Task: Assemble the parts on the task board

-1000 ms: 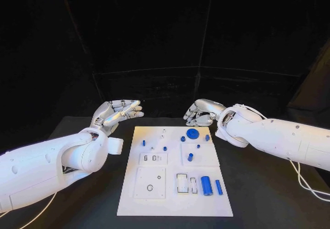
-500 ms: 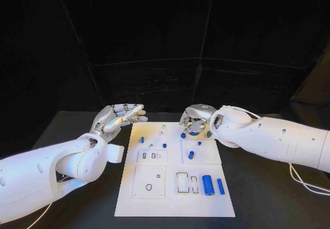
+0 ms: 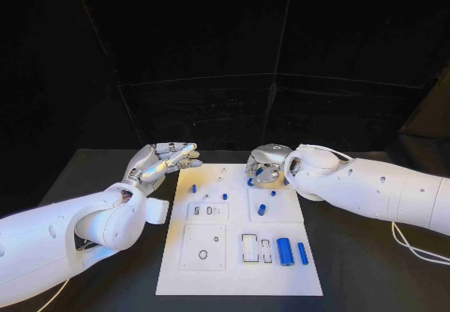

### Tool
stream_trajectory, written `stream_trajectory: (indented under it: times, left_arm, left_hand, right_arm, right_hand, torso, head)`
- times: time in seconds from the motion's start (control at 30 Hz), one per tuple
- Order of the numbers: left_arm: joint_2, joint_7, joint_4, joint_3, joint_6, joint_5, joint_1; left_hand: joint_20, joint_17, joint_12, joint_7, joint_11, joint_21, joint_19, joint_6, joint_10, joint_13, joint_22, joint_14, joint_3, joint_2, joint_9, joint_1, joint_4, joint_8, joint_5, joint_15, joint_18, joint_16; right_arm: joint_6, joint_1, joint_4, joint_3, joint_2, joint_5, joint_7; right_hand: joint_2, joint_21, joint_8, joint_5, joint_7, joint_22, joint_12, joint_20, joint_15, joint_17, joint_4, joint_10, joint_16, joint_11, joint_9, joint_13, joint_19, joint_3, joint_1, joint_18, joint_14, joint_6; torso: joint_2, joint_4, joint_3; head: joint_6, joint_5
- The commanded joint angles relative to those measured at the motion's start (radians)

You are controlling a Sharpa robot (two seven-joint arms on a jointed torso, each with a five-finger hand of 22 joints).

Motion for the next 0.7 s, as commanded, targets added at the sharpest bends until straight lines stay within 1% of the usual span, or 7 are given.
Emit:
stream_trajectory:
  times: [0.03, 0.17, 0.23, 0.4, 0.5, 0.6, 0.7]
  left_arm:
    - [-0.001, 0.002, 0.004, 0.001, 0.016, -0.007, 0.001]
    - [0.000, 0.001, 0.005, 0.001, 0.016, -0.007, 0.001]
    - [0.000, 0.001, 0.004, 0.001, 0.016, -0.007, 0.001]
    - [-0.002, -0.001, 0.006, 0.001, 0.016, -0.007, 0.001]
    - [-0.002, -0.001, 0.005, 0.001, 0.017, -0.007, 0.001]
    - [-0.004, -0.001, 0.006, 0.001, 0.016, -0.007, 0.001]
    - [-0.004, -0.001, 0.006, 0.001, 0.018, -0.007, 0.001]
  left_hand:
    - [0.000, 0.001, -0.006, 0.005, 0.007, 0.000, 0.008, 0.000, -0.003, -0.001, -0.001, 0.000, -0.001, -0.002, -0.001, 0.005, -0.006, -0.005, 0.006, 0.003, 0.007, -0.007]
    - [0.001, 0.001, -0.013, 0.008, 0.009, -0.002, 0.009, -0.004, -0.007, -0.002, -0.004, -0.003, -0.002, -0.003, -0.002, 0.002, -0.010, -0.010, 0.006, 0.005, 0.006, -0.014]
    - [0.001, 0.001, -0.013, 0.008, 0.009, -0.002, 0.009, -0.004, -0.007, -0.002, -0.004, -0.003, -0.002, -0.003, -0.002, 0.002, -0.010, -0.010, 0.006, 0.005, 0.006, -0.014]
    - [0.001, 0.001, -0.014, 0.008, 0.010, -0.002, 0.009, -0.005, -0.008, -0.002, -0.004, -0.004, -0.002, -0.003, -0.002, 0.002, -0.010, -0.011, 0.006, 0.006, 0.006, -0.015]
    - [0.002, 0.001, -0.014, 0.008, 0.010, -0.003, 0.009, -0.005, -0.008, -0.002, -0.004, -0.004, -0.002, -0.003, -0.002, 0.002, -0.010, -0.011, 0.006, 0.006, 0.006, -0.015]
    - [0.002, 0.001, -0.014, 0.008, 0.010, -0.003, 0.009, -0.005, -0.008, -0.002, -0.004, -0.004, -0.002, -0.003, -0.002, 0.002, -0.010, -0.011, 0.006, 0.006, 0.006, -0.015]
    - [0.002, 0.001, -0.014, 0.008, 0.010, -0.003, 0.009, -0.005, -0.008, -0.002, -0.004, -0.004, -0.002, -0.003, -0.002, 0.002, -0.010, -0.011, 0.006, 0.006, 0.006, -0.015]
  right_arm:
    - [0.031, 0.002, -0.001, 0.001, 0.002, -0.017, -0.004]
    - [0.039, 0.002, -0.006, 0.000, 0.004, -0.011, -0.004]
    - [0.041, 0.002, -0.009, 0.000, 0.005, -0.009, -0.004]
    - [0.049, 0.002, -0.010, 0.000, 0.003, -0.003, -0.003]
    - [0.052, 0.002, -0.012, 0.000, 0.004, 0.000, -0.001]
    - [0.055, 0.002, -0.010, 0.000, 0.004, 0.002, 0.001]
    - [0.059, 0.002, -0.012, 0.000, 0.005, 0.003, 0.002]
  right_hand:
    - [0.006, 0.017, 0.001, 0.004, 0.002, 0.022, 0.005, 0.000, 0.005, 0.023, 0.000, -0.006, 0.024, -0.001, 0.001, 0.001, 0.010, 0.006, 0.000, -0.010, 0.023, -0.005]
    - [0.013, 0.063, 0.002, 0.001, 0.006, 0.086, 0.004, 0.002, 0.007, 0.083, 0.000, -0.006, 0.085, 0.001, 0.002, -0.001, 0.032, 0.020, 0.002, -0.020, 0.026, -0.001]
    - [0.014, 0.085, 0.002, -0.004, 0.010, 0.113, 0.003, 0.004, 0.008, 0.111, 0.000, -0.006, 0.117, 0.003, 0.002, -0.002, 0.038, 0.028, 0.001, -0.023, 0.024, 0.003]
    - [0.019, 0.124, 0.003, -0.006, 0.008, 0.169, 0.005, 0.005, 0.009, 0.166, 0.000, 0.000, 0.173, 0.003, 0.002, -0.002, 0.057, 0.044, 0.002, -0.031, 0.026, 0.009]
    - [0.025, 0.145, 0.005, -0.009, 0.007, 0.197, 0.007, 0.006, 0.009, 0.192, 0.001, 0.008, 0.200, 0.001, 0.003, -0.002, 0.066, 0.057, 0.003, -0.035, 0.027, 0.016]
    - [0.030, 0.158, 0.007, -0.012, 0.005, 0.215, 0.007, 0.005, 0.008, 0.209, 0.003, 0.014, 0.218, -0.001, 0.003, -0.002, 0.071, 0.067, 0.003, -0.038, 0.026, 0.023]
    - [0.039, 0.179, 0.010, -0.015, 0.000, 0.245, 0.010, 0.004, 0.005, 0.234, 0.009, 0.028, 0.245, -0.005, 0.005, -0.002, 0.081, 0.083, 0.001, -0.042, 0.027, 0.038]
  torso:
    - [0.006, 0.0007, 0.0016]
    - [0.007, 0.0041, 0.0023]
    - [0.008, 0.0029, 0.0026]
    - [0.012, 0.0014, 0.0025]
    - [0.015, 0.0015, 0.0025]
    - [0.019, 0.0022, 0.0040]
    - [0.020, 0.0033, 0.0036]
  head:
    - [0.002, 0.000]
    - [-0.003, 0.000]
    - [-0.004, 0.000]
    - [-0.005, 0.003]
    - [-0.006, 0.001]
    - [-0.004, 0.002]
    - [-0.005, 0.001]
